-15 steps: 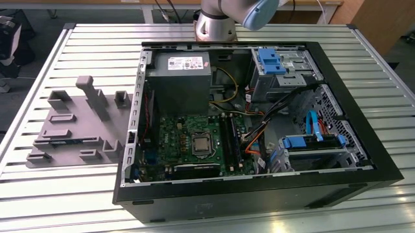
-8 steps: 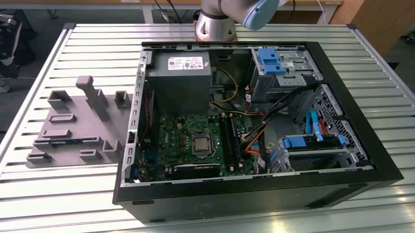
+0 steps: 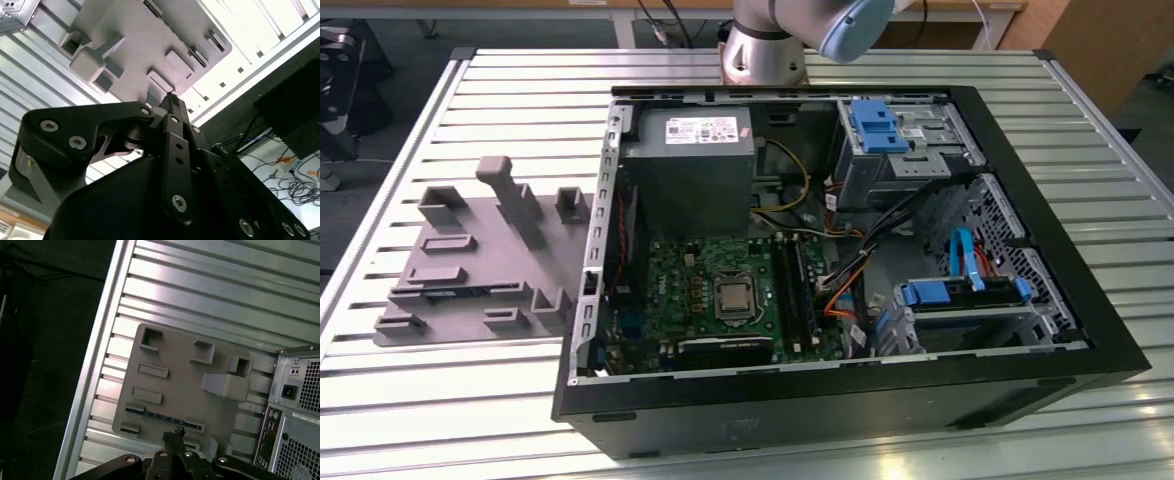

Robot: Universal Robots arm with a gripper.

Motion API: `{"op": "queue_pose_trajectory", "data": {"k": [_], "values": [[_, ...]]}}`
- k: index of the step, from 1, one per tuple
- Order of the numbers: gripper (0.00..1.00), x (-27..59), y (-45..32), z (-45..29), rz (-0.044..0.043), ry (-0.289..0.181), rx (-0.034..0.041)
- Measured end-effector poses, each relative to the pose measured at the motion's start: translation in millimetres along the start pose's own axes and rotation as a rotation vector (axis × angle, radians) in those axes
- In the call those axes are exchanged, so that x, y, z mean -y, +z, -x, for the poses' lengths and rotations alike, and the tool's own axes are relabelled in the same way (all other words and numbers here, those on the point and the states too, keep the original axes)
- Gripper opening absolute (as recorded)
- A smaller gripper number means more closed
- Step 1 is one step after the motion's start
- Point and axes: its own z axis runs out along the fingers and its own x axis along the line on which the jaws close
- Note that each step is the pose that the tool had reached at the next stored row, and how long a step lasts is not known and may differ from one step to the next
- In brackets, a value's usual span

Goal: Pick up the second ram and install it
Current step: 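Pick up the second ram and move it above second insertion slot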

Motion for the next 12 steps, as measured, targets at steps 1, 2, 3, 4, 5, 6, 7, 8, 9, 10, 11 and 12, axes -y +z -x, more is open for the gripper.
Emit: {"op": "queue_pose_trajectory", "data": {"k": [1,2,3,4,5,6,7,8,9,10,11,12], "values": [[0.11,0.0,0.1,0.0,0.0001,-0.016,-0.0008],[0.11,0.0,0.2,-0.1,0.0002,-0.031,-0.0014],[0.11,0.0,0.3,-0.1,0.0003,-0.047,-0.0022],[0.11,0.0,0.3,-0.1,0.0001,-0.062,-0.003],[0.11,0.0,0.2,-0.1,0.0,-0.076,-0.0038],[0.11,0.0,0.2,-0.2,0.0,-0.091,-0.0046],[0.11,0.0,0.3,-0.2,-0.0001,-0.105,-0.0053],[0.11,0.0,0.3,-0.3,-0.0004,-0.119,-0.006],[0.11,0.0,0.4,-0.3,-0.0012,-0.131,-0.0069],[0.11,0.0,0.4,-0.4,-0.0025,-0.143,-0.008],[0.11,-0.1,0.3,-0.4,-0.0042,-0.154,-0.0094],[0.11,-0.1,0.3,-0.4,-0.0063,-0.165,-0.0113]]}}
